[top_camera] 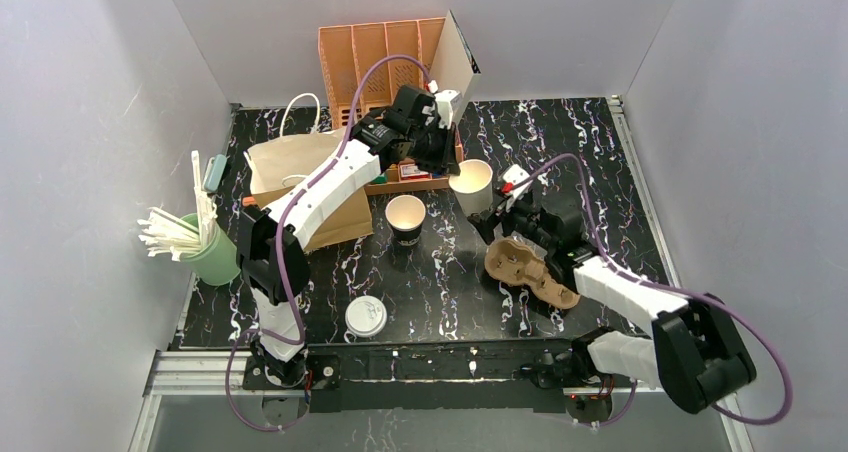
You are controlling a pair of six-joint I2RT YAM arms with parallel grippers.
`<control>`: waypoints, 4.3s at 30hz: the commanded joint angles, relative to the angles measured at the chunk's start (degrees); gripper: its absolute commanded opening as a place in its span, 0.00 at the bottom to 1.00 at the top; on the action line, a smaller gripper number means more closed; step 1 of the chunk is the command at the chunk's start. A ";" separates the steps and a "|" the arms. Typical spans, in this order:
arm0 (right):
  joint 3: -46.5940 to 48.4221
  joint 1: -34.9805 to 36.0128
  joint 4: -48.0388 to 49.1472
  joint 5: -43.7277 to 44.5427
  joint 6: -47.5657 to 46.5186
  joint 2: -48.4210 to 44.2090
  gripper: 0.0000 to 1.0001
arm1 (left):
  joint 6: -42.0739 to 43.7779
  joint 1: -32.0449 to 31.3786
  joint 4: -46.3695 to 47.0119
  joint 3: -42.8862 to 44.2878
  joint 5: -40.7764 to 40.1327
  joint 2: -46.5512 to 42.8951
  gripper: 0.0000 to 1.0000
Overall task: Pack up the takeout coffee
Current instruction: Place the coffee cup at the center of the board, then close the cup lid on the coffee cup.
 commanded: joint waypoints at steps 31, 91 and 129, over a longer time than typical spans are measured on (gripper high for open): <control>42.85 -20.41 -76.79 20.23 45.31 21.99 0.98 | 12.84 -6.38 24.66 -18.64 -19.25 3.23 0.09; 48.71 -19.76 -75.67 10.44 46.73 19.19 0.64 | -4.38 0.78 3.83 -13.76 -18.42 -11.03 0.98; 69.16 0.99 -85.78 16.49 31.80 33.96 0.71 | -12.19 5.15 6.53 -8.66 -3.10 1.25 0.46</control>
